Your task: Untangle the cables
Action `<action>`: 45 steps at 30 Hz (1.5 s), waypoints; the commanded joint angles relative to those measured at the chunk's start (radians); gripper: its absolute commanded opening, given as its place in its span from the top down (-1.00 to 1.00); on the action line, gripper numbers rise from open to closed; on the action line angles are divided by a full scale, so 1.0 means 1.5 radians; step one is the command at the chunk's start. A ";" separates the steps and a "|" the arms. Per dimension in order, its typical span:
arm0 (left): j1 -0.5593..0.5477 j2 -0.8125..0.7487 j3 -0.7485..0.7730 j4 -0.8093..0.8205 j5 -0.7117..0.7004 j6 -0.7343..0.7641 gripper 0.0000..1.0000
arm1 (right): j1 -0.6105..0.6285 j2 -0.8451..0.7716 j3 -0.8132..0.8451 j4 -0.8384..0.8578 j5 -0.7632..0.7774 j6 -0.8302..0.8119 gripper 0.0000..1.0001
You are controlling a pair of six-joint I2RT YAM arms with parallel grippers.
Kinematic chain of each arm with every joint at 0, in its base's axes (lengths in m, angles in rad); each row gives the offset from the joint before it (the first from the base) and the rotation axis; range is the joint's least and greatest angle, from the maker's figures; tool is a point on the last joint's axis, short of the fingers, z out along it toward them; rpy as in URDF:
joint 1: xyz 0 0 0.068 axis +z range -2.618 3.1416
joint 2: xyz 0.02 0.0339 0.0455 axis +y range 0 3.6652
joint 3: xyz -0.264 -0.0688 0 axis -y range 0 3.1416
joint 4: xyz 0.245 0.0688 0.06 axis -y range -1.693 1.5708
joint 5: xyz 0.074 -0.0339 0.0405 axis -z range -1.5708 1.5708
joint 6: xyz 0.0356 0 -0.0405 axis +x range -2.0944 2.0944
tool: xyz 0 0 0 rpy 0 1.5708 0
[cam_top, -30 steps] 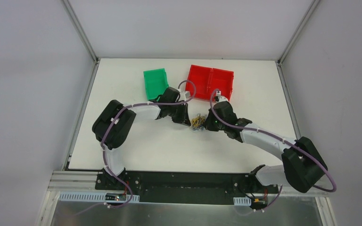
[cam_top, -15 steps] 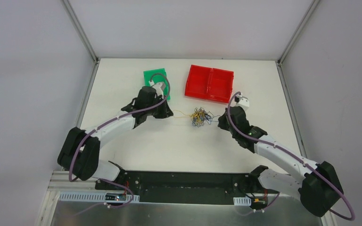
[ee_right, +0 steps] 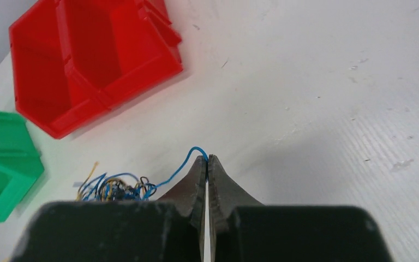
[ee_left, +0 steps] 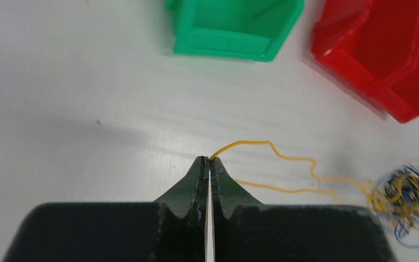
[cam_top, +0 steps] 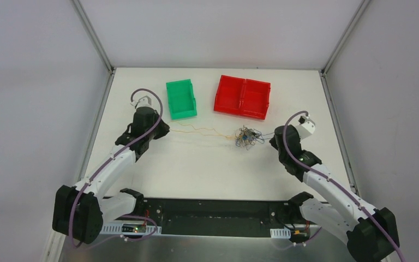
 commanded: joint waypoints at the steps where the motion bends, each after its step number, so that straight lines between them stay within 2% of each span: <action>1: 0.056 0.002 -0.023 -0.042 -0.059 -0.075 1.00 | -0.027 -0.024 -0.004 -0.048 0.075 0.061 1.00; 5: 0.081 -0.045 -0.045 -0.084 -0.143 -0.129 1.00 | -0.045 -0.050 -0.010 -0.083 0.119 0.105 1.00; 8: 0.098 -0.083 -0.061 -0.100 -0.160 -0.154 1.00 | -0.061 -0.081 -0.018 -0.111 0.148 0.141 1.00; 12: 0.099 -0.092 -0.056 -0.132 -0.195 -0.171 1.00 | -0.065 -0.103 -0.031 -0.099 0.140 0.140 1.00; 17: 0.099 -0.133 -0.072 -0.157 -0.258 -0.197 1.00 | -0.065 -0.080 -0.023 -0.098 0.130 0.131 1.00; 23: 0.099 -0.189 -0.085 -0.210 -0.349 -0.237 1.00 | -0.070 -0.102 -0.019 -0.158 0.200 0.188 1.00; 27: 0.099 -0.207 -0.093 -0.220 -0.364 -0.250 1.00 | -0.074 -0.145 -0.033 -0.171 0.226 0.204 1.00; 30: 0.099 -0.189 -0.085 -0.207 -0.339 -0.235 1.00 | -0.074 -0.146 -0.040 -0.120 0.171 0.139 1.00; 32: 0.099 -0.173 -0.068 -0.187 -0.274 -0.194 1.00 | -0.074 -0.133 -0.038 -0.052 0.033 0.028 1.00; 33: 0.098 -0.168 -0.062 -0.166 -0.238 -0.164 1.00 | -0.074 -0.125 -0.039 -0.012 -0.054 -0.034 0.89; 34: 0.096 -0.164 -0.061 -0.143 -0.204 -0.140 1.00 | -0.074 -0.117 -0.043 0.020 -0.144 -0.076 0.57; 36: 0.089 -0.165 -0.069 -0.100 -0.159 -0.112 1.00 | -0.073 -0.100 -0.046 0.052 -0.219 -0.097 -0.19; 37: 0.086 -0.167 -0.073 -0.085 -0.147 -0.105 1.00 | -0.072 -0.092 -0.045 0.056 -0.233 -0.102 -0.36; 39: 0.082 -0.173 -0.079 -0.066 -0.132 -0.098 1.00 | -0.072 -0.078 -0.036 0.057 -0.279 -0.119 -0.52; 42: 0.076 -0.182 -0.084 -0.047 -0.110 -0.090 1.00 | -0.045 -0.047 -0.022 0.081 -0.355 -0.153 -0.56; 45: 0.072 -0.186 -0.083 -0.043 -0.096 -0.087 1.00 | 0.031 0.033 0.026 0.055 -0.318 -0.181 -0.61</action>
